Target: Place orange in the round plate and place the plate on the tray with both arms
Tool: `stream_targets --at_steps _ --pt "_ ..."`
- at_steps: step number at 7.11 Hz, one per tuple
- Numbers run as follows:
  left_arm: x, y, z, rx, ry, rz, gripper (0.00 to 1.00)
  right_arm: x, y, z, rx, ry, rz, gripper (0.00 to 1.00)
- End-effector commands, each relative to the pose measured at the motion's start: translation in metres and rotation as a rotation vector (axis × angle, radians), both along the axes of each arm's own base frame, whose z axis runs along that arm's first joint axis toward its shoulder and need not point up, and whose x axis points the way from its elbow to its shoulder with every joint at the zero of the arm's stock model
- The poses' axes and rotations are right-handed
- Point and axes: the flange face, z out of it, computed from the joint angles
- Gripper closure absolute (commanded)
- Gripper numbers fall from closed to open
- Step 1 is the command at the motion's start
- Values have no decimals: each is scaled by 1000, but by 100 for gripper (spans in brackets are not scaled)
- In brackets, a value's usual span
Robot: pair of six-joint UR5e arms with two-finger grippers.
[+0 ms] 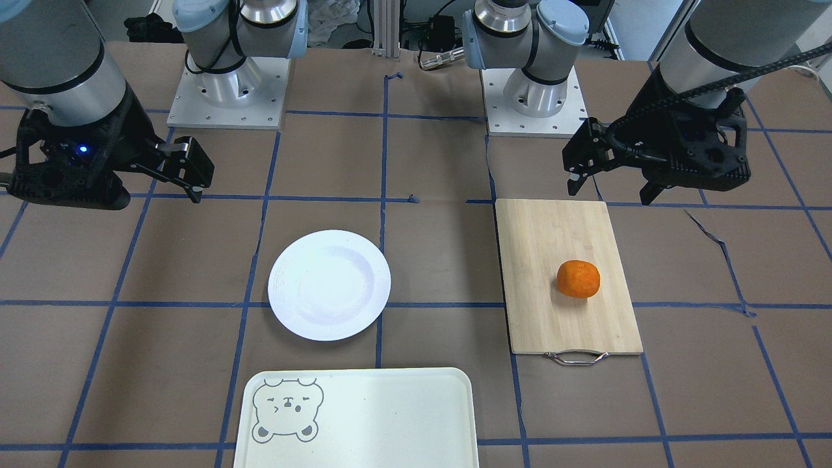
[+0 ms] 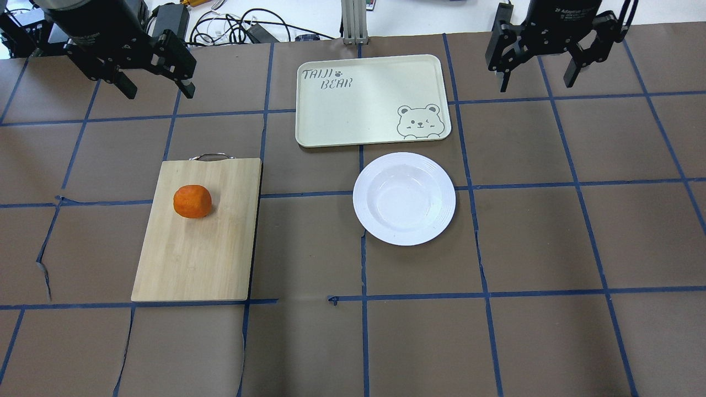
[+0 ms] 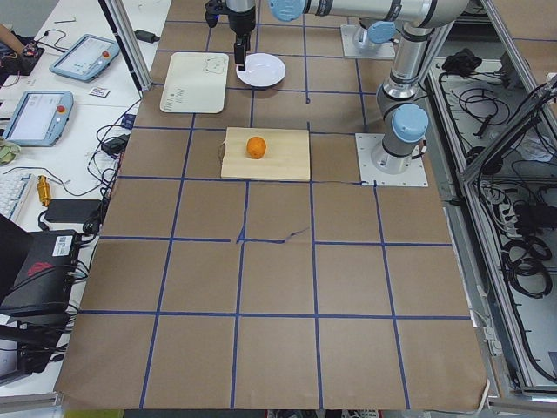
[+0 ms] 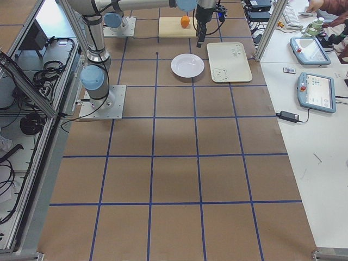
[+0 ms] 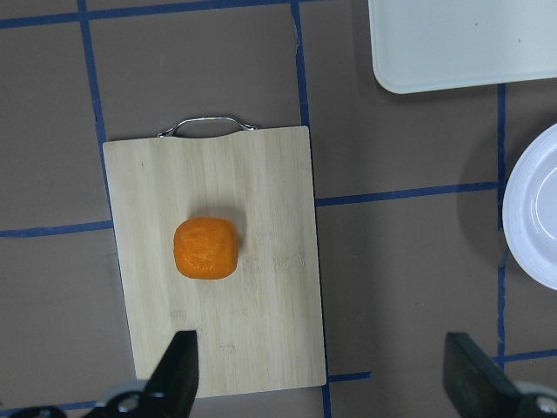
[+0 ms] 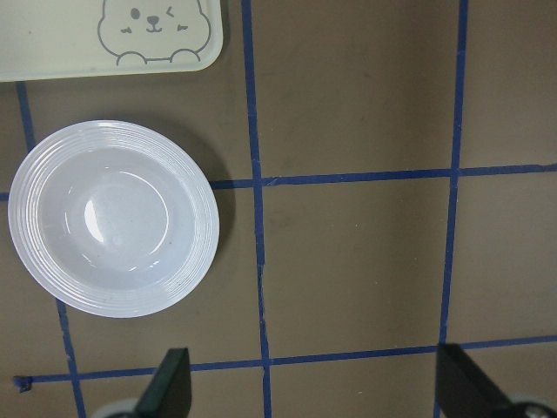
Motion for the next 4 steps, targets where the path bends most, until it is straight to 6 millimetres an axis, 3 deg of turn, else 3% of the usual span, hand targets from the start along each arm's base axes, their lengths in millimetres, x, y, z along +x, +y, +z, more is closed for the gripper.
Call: stream_targets --at_steps 1,4 --pt "0 0 0 1 0 -1 0 2 4 2 10 -22 -2 0" --pt "-1 1 3 -5 1 -1 0 11 3 -6 22 -25 11 0"
